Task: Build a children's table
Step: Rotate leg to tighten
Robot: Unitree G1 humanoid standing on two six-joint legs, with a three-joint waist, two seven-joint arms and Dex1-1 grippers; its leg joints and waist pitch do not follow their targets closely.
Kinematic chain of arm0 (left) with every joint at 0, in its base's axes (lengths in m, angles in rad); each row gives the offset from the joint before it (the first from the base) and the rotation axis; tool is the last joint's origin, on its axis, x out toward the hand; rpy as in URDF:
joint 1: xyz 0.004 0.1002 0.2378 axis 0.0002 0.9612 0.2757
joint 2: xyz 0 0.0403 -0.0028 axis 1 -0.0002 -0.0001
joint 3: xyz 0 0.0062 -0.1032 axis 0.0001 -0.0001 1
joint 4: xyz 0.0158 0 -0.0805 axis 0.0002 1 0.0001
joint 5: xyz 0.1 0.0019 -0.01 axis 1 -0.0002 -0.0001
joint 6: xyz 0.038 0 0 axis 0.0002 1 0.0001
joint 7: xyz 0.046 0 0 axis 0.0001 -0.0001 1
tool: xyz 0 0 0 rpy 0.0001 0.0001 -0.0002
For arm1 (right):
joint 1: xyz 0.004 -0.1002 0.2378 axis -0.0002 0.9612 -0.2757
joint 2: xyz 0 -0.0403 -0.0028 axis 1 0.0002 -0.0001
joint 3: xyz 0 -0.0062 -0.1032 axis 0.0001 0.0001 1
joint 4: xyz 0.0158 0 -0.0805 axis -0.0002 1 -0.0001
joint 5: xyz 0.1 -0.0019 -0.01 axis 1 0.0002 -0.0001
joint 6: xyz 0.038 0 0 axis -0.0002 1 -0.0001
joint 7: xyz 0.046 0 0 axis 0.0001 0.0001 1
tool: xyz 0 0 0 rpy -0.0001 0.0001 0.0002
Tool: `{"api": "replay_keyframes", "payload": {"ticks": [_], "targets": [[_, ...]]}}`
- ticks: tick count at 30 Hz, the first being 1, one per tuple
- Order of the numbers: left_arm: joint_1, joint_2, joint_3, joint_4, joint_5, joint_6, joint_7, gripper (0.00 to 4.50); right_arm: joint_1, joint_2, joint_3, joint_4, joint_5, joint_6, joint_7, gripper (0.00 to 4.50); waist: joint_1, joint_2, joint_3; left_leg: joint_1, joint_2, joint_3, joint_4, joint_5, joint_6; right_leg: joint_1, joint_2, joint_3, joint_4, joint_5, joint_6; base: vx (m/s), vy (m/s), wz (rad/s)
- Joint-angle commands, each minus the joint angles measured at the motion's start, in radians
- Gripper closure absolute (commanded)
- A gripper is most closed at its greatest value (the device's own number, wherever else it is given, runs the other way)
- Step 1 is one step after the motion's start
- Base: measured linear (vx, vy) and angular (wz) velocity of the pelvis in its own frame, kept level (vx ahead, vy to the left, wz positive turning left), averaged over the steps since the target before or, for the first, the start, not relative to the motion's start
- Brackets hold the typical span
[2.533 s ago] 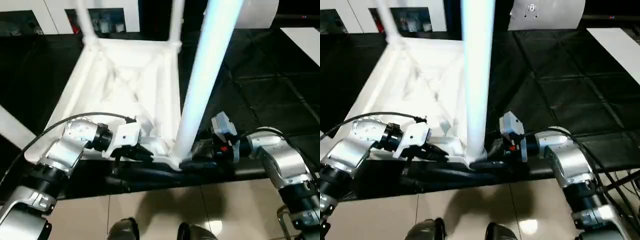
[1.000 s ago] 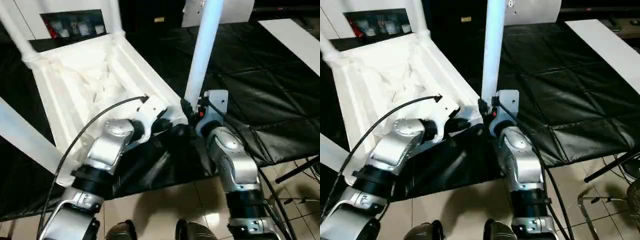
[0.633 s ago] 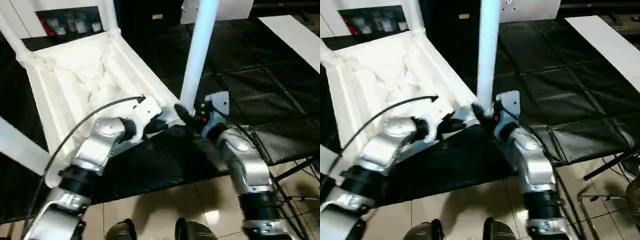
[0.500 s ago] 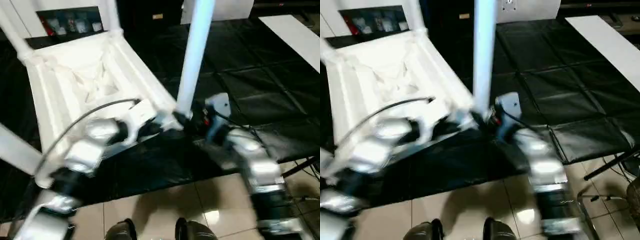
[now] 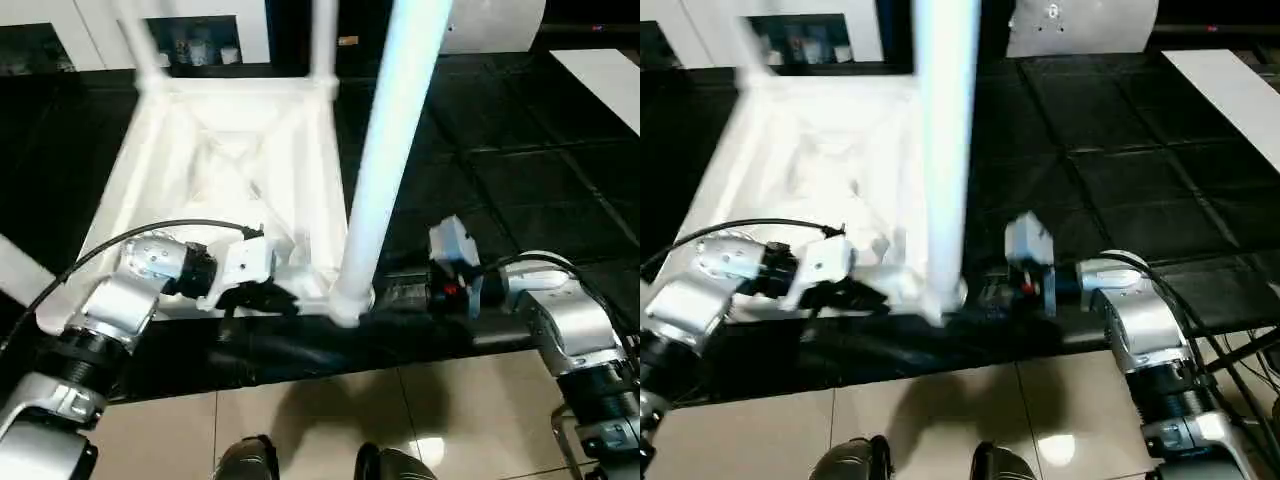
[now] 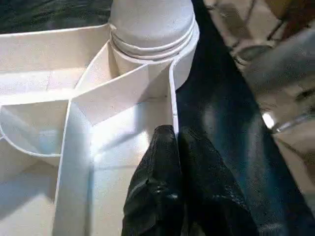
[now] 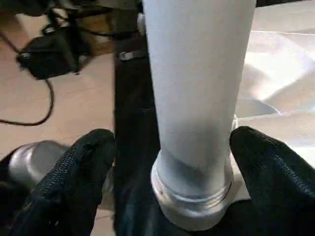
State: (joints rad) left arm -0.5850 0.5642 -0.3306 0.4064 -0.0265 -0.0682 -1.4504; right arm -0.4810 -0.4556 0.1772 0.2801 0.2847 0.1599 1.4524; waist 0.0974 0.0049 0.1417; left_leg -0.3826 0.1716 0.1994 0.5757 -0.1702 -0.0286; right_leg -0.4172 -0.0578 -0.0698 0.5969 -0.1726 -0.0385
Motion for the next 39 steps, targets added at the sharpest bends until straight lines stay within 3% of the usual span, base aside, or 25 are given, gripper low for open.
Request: {"api": "replay_keyframes", "payload": {"ticks": [1, 9, 15, 19, 23, 26, 29, 31, 33, 34, 36, 37, 39], "targets": [[-0.010, -0.003, -0.081, 0.008, 0.028, -0.051, -0.082, 4.50, -0.025, -0.003, 0.024, 0.038, 0.006, -0.016, 0.046, 0.71, -0.005, 0.002, -0.081, 0.026, 0.071, -0.029, -0.058, -0.138, 0.092, 0.054, -0.099, 0.062, -0.060, -0.168, -0.261, 0.000, 0.000, 0.00], [-0.029, -0.026, -0.102, 0.027, 0.024, -0.076, -0.118, 4.50, -0.072, 0.015, 0.064, 0.112, 0.004, -0.021, 0.116, 1.34, 0.005, 0.002, -0.085, 0.024, 0.073, -0.028, -0.053, -0.099, 0.112, 0.056, -0.101, 0.061, -0.048, -0.089, -0.282, 0.000, 0.000, 0.00], [-0.048, -0.033, -0.104, 0.073, 0.030, -0.112, -0.131, 4.50, -0.100, 0.005, 0.113, 0.139, 0.034, 0.001, 0.162, 1.97, 0.007, 0.002, -0.081, 0.025, 0.074, -0.029, -0.057, -0.129, 0.099, 0.055, -0.101, 0.061, -0.055, -0.142, -0.273, 0.000, 0.000, 0.00], [-0.046, -0.024, -0.096, 0.082, 0.030, -0.107, -0.128, 4.50, -0.093, -0.013, 0.132, 0.120, 0.063, 0.023, 0.162, 2.26, 0.009, 0.002, -0.082, 0.025, 0.075, -0.029, -0.056, -0.117, 0.101, 0.055, -0.100, 0.061, -0.051, -0.118, -0.275, 0.000, 0.000, 0.00], [-0.024, -0.031, -0.068, 0.057, 0.000, -0.057, -0.107, 4.50, -0.065, -0.006, 0.104, 0.075, 0.087, 0.083, 0.162, 2.37, 0.009, 0.001, -0.082, 0.024, 0.075, -0.029, -0.056, -0.113, 0.103, 0.056, -0.100, 0.061, -0.050, -0.112, -0.276, 0.000, 0.000, 0.00], [0.007, -0.054, -0.015, -0.007, -0.047, 0.060, -0.029, 4.50, -0.020, 0.017, 0.062, -0.001, 0.117, 0.185, 0.078, 2.40, 0.010, 0.001, -0.083, 0.023, 0.075, -0.029, -0.056, -0.111, 0.101, 0.056, -0.101, 0.061, -0.049, -0.113, -0.279, 0.000, 0.000, 0.00], [0.014, -0.062, -0.003, -0.024, -0.052, 0.091, 0.004, 4.50, -0.007, 0.027, 0.055, -0.019, 0.126, 0.203, 0.027, 2.40, 0.010, 0.003, -0.077, 0.024, 0.076, -0.031, -0.060, -0.135, 0.089, 0.054, -0.101, 0.061, -0.058, -0.164, -0.269, 0.000, 0.000, 0.00], [0.028, -0.105, 0.034, -0.081, -0.057, 0.214, 0.135, 4.50, 0.035, 0.089, 0.024, -0.060, 0.109, 0.224, -0.155, 2.40, 0.003, 0.001, -0.068, 0.023, 0.073, -0.033, -0.065, -0.197, 0.050, 0.051, -0.105, 0.063, -0.073, -0.310, -0.230, 0.000, 0.000, 0.00], [0.031, -0.122, 0.047, -0.098, -0.062, 0.252, 0.172, 4.50, 0.046, 0.109, 0.013, -0.072, 0.100, 0.232, -0.202, 2.40, -0.003, -0.001, -0.066, 0.025, 0.070, -0.036, -0.067, -0.220, 0.029, 0.050, -0.108, 0.064, -0.082, -0.389, -0.206, 0.000, 0.000, 0.00], [0.031, -0.183, 0.075, -0.134, -0.053, 0.336, 0.288, 4.50, 0.072, 0.186, -0.016, -0.090, 0.063, 0.233, -0.348, 2.40, -0.014, -0.003, -0.065, 0.019, 0.070, -0.040, -0.070, -0.224, 0.012, 0.052, -0.108, 0.064, -0.080, -0.412, -0.195, 0.000, 0.000, 0.00], [0.026, -0.229, 0.091, -0.152, -0.040, 0.394, 0.372, 4.50, 0.084, 0.247, -0.035, -0.101, 0.034, 0.235, -0.463, 2.40, -0.030, -0.007, -0.064, 0.017, 0.065, -0.043, -0.072, -0.235, 0.003, 0.052, -0.107, 0.060, -0.086, -0.452, -0.172, 0.000, 0.000, 0.00], [0.025, -0.238, 0.094, -0.155, -0.037, 0.405, 0.388, 4.50, 0.085, 0.258, -0.038, -0.103, 0.030, 0.236, -0.488, 2.41, -0.042, -0.009, -0.066, 0.013, 0.061, -0.045, -0.071, -0.229, 0.006, 0.056, -0.107, 0.059, -0.088, -0.454, -0.165, 0.000, 0.000, 0.00], [0.006, -0.294, 0.112, -0.147, -0.024, 0.452, 0.487, 4.50, 0.085, 0.327, -0.050, -0.106, 0.016, 0.249, -0.614, 2.41, -0.057, -0.007, -0.065, 0.014, 0.058, -0.040, -0.068, -0.212, 0.018, 0.049, -0.101, 0.062, -0.090, -0.421, -0.169, 0.000, 0.000, 0.00]]}}
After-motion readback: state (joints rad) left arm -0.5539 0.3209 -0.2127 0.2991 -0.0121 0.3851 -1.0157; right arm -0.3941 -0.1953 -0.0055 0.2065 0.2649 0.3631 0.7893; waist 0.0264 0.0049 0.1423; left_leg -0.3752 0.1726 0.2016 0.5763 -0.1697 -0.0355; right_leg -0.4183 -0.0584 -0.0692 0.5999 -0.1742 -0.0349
